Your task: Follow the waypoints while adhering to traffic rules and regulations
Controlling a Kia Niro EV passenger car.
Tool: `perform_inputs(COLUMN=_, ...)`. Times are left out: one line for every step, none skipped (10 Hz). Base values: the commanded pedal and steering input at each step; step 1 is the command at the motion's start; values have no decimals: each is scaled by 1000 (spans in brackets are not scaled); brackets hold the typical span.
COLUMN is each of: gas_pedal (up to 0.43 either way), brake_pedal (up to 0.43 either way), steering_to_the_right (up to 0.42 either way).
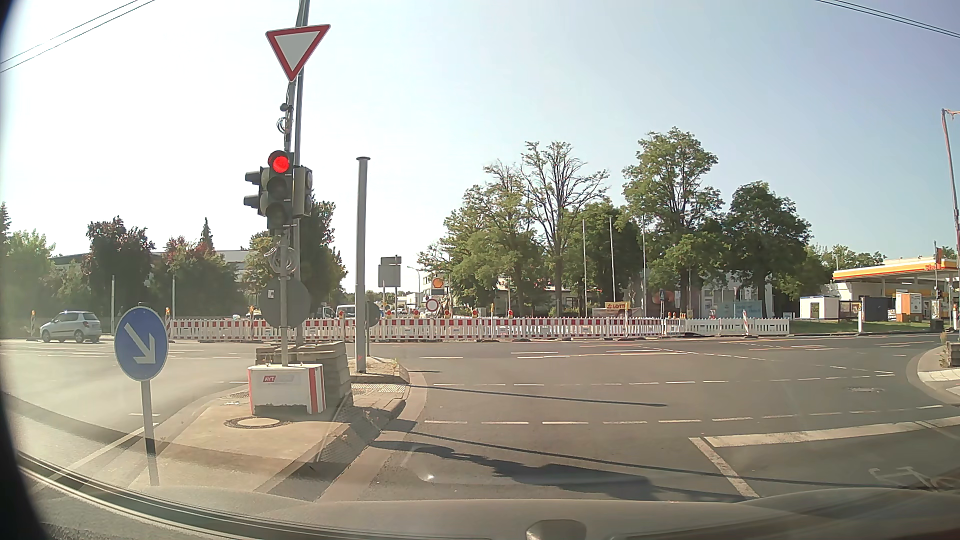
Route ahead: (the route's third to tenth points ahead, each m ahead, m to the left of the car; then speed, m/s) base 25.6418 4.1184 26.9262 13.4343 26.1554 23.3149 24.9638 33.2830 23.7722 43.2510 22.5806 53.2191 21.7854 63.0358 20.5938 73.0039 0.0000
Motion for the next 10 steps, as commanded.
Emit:
perform_inputs(gas_pedal=0, brake_pedal=396, steering_to_the_right=5)
perform_inputs(gas_pedal=0, brake_pedal=396, steering_to_the_right=6)
perform_inputs(gas_pedal=0, brake_pedal=396, steering_to_the_right=6)
perform_inputs(gas_pedal=0, brake_pedal=396, steering_to_the_right=6)
perform_inputs(gas_pedal=0, brake_pedal=396, steering_to_the_right=6)
perform_inputs(gas_pedal=0, brake_pedal=396, steering_to_the_right=6)
perform_inputs(gas_pedal=0, brake_pedal=396, steering_to_the_right=5)
perform_inputs(gas_pedal=0, brake_pedal=396, steering_to_the_right=6)
perform_inputs(gas_pedal=0, brake_pedal=396, steering_to_the_right=6)
perform_inputs(gas_pedal=0, brake_pedal=396, steering_to_the_right=6)
